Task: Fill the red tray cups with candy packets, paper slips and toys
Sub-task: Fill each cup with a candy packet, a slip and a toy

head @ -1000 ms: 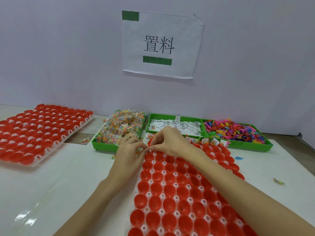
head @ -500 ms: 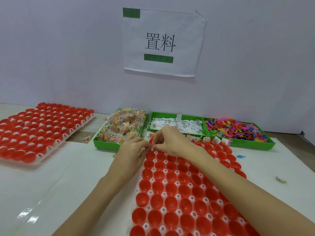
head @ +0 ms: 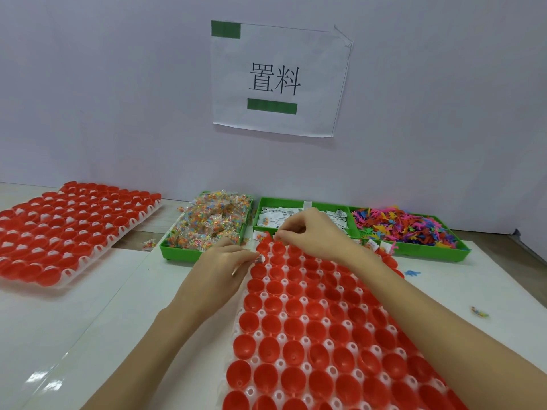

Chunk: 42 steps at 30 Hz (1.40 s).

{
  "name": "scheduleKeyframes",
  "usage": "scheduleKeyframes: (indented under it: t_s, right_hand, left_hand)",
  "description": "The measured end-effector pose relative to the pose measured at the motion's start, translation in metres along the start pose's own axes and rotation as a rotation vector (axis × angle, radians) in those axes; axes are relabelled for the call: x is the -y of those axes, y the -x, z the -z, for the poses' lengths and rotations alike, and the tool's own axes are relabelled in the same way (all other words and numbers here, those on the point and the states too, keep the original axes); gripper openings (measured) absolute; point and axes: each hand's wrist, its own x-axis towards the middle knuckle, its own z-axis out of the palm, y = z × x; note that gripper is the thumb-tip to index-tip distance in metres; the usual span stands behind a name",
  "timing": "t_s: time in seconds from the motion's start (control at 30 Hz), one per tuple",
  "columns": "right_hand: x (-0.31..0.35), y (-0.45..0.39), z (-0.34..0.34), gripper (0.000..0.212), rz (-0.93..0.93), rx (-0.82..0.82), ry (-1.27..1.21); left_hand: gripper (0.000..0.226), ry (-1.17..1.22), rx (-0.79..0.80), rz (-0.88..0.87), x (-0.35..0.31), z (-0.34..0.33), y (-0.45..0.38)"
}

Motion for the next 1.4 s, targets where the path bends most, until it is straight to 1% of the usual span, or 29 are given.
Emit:
scheduleKeyframes:
  t_s: [0.1,0.2,0.27,0.33,0.37,0.47,0.57,0.67,0.73,0.87,1.03,1.1,1.17,1.23,1.3,1.33,1.4]
  right_hand:
    - [-0.008,0.001,0.010,0.015,-0.027,-0.051,-0.060]
    - [-0.022,-0.006,0.020,0.014,-0.065,-0.138,-0.077]
    - [-0.033,-0.016,0.024,0.014,-0.073,-0.162,0.031]
    - [-0.042,-0.027,0.026,0.017,-0.074,-0.133,0.181]
    - [-0.047,-0.032,0.027,0.018,-0.074,-0.104,0.248]
    - [-0.060,-0.046,0.028,0.017,-0.066,-0.031,0.391]
    - [-0.071,-0.055,0.030,0.016,-0.090,0.029,0.457]
    - [-0.079,-0.060,0.035,0.025,-0.147,0.096,0.498]
    - [-0.083,-0.063,0.039,0.027,-0.174,0.109,0.506]
    - [-0.089,-0.065,0.040,0.012,-0.160,0.090,0.507]
    - [-0.092,-0.063,0.038,0.009,-0.154,0.075,0.498]
    - [-0.091,-0.061,0.039,0.015,-0.158,0.092,0.480]
    - [-0.090,-0.059,0.040,0.011,-0.147,0.099,0.488]
    - [-0.087,-0.058,0.041,0.006,-0.135,0.103,0.523]
    - [-0.084,-0.059,0.040,0.011,-0.143,0.114,0.576]
    - [-0.083,-0.059,0.040,0.018,-0.153,0.115,0.595]
    - [-0.084,-0.059,0.039,0.038,-0.140,0.095,0.598]
  left_hand:
    - [0.024,-0.105,-0.041,-0.016,0.001,0.005,-0.001]
    - [0.027,-0.329,-0.188,0.036,0.009,0.012,-0.002]
    - [0.024,-0.432,-0.224,0.099,0.016,0.016,-0.001]
    - [0.013,-0.470,-0.196,0.111,0.023,0.015,0.003]
    - [0.009,-0.460,-0.181,0.109,0.026,0.014,0.005]
    - [0.010,-0.393,-0.159,0.098,0.032,0.011,0.006]
    - [0.007,-0.328,-0.158,0.110,0.037,0.011,0.005]
    - [0.006,-0.262,-0.190,0.146,0.037,0.011,0.006]
    - [0.009,-0.257,-0.220,0.151,0.037,0.011,0.006]
    - [0.013,-0.255,-0.253,0.138,0.038,0.013,0.005]
    - [0.016,-0.322,-0.275,0.116,0.034,0.015,0.003]
    - [0.015,-0.390,-0.301,0.111,0.031,0.017,0.002]
    - [0.012,-0.475,-0.344,0.075,0.028,0.020,0.000]
    - [0.012,-0.502,-0.368,0.024,0.024,0.021,-0.002]
    - [0.016,-0.463,-0.359,0.003,0.018,0.020,-0.003]
    - [0.016,-0.437,-0.349,-0.004,0.014,0.019,-0.004]
    - [0.015,-0.393,-0.332,-0.017,0.006,0.018,-0.004]
